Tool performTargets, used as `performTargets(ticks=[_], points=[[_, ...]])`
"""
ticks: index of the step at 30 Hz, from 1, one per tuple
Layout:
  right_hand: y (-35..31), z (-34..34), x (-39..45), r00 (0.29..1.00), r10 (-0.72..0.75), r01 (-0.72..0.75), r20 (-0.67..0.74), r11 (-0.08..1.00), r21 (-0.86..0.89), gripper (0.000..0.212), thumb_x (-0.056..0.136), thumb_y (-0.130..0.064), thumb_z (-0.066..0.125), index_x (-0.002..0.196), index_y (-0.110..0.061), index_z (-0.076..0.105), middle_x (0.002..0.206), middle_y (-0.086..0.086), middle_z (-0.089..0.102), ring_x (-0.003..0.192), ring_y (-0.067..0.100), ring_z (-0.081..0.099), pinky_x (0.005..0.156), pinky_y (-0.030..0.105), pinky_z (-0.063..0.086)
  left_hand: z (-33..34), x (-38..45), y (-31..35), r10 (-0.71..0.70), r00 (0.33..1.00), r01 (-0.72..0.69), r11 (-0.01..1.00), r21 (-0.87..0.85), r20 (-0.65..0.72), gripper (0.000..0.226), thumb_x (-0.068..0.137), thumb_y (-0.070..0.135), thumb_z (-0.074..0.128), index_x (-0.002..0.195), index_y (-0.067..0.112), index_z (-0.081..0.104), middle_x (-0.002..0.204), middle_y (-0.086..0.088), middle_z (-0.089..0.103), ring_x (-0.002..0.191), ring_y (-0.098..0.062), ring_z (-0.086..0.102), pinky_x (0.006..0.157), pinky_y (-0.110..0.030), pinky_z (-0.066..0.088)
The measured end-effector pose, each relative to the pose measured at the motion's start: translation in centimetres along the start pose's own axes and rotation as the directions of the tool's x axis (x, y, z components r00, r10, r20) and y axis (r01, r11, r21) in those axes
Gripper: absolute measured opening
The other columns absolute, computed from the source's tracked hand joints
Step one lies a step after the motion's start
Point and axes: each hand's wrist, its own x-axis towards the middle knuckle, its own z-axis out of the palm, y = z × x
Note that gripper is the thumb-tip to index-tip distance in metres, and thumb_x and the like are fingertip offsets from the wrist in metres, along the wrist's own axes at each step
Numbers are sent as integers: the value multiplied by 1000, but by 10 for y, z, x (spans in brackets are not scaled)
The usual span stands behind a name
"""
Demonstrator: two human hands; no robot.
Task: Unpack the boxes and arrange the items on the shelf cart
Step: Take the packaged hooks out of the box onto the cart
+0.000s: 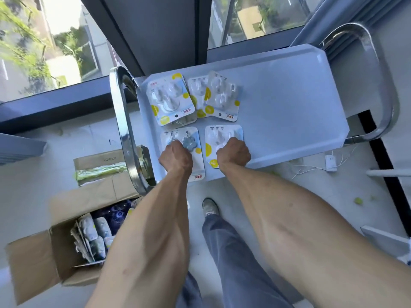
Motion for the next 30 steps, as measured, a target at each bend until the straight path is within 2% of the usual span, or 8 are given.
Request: performTargets(ticks=[4,8,13,17,20,24,27,30], points=[[-4,-2,-6,999,43,-43,-11,999,-7,29,88,-21,61,116,-14,60,121,11,55,112,29,55,89,39,45,-7,-1,0,-1,1000,0,1000,-22,-6,17,96,28,55,106,14,58,109,-10,65,101,-32,64,67,-32,36],[-9,-3,-26,997,64,-62,-43,997,42,34,91,-18,57,124,-10,53,126,13,50,117,31,52,95,42,44,-19,-12,-2,53,998,-55,997,-48,-39,11,96,23,49,100,15,54,104,-11,65,95,-32,63,65,-33,34],[-25,-10,-72,999,39,-35,-35,993,113,30,88,-19,60,117,-11,59,122,12,58,111,32,58,87,36,46,-52,-32,-22,209,971,-220,972,-86,-117,11,94,17,47,97,11,56,103,-15,62,94,-36,61,66,-34,32],[-46,-17,-127,997,21,-9,-76,989,147,27,88,-18,58,115,-12,59,119,12,61,109,33,61,81,35,46,-94,-55,-59,244,941,-281,950,-136,-236,10,88,10,46,89,12,56,84,-13,57,84,-36,60,64,-35,34],[-62,-10,-181,989,-7,36,-148,981,188,32,88,-15,53,119,-12,58,120,13,60,109,34,61,85,36,47,-115,-76,-112,231,925,-294,938,-182,-302,8,86,10,45,81,14,50,72,-9,51,76,-35,56,62,-35,33],[-87,19,-262,961,-23,91,-274,967,239,32,91,-15,51,123,-12,54,118,13,62,108,34,62,85,38,47,-122,-103,-209,216,926,-288,934,-210,-310,11,89,17,46,82,14,55,87,-15,63,76,-35,56,64,-35,35],[-112,63,-307,956,-90,170,-279,946,276,26,89,-13,49,113,-11,59,110,15,65,102,35,63,81,38,48,-111,-106,-290,108,962,-164,963,-213,-250,20,88,17,47,95,9,63,98,-19,66,90,-38,62,70,-37,42],[-130,135,-333,971,-170,206,-169,954,220,22,86,-13,51,105,-12,62,105,16,66,99,35,64,78,36,50,-69,-97,-370,-61,984,20,971,-240,-165,16,85,15,51,94,11,65,103,-17,67,100,-37,63,78,-35,45]])
